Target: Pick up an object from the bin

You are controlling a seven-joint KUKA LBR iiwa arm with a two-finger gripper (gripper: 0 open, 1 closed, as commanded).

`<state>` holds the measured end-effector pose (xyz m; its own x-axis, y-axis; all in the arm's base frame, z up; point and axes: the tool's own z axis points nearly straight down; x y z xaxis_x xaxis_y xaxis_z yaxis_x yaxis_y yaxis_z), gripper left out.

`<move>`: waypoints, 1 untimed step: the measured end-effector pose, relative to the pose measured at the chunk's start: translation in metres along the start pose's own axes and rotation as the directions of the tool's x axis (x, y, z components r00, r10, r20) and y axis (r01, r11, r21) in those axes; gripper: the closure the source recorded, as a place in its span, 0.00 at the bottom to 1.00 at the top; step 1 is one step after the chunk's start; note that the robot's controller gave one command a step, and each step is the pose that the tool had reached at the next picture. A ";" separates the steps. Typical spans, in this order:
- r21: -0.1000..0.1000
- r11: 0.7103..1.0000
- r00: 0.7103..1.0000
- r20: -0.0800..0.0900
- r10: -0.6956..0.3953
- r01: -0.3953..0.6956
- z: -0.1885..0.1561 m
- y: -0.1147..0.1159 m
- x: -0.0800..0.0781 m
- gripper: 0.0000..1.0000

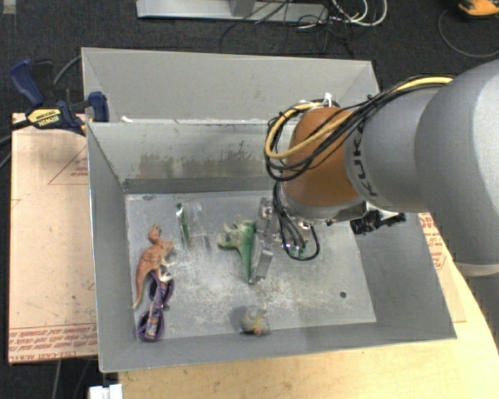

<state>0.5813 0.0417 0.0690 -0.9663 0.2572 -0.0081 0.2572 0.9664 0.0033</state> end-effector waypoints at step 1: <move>-0.004 0.954 0.954 0.007 -0.299 0.299 -0.005 0.033 0.016 1.00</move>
Offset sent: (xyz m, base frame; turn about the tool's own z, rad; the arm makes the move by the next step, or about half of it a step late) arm 0.0000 0.0000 0.0000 0.0000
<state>0.5746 0.0774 0.0740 -0.9989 -0.0434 -0.0159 -0.0435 0.9990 0.0047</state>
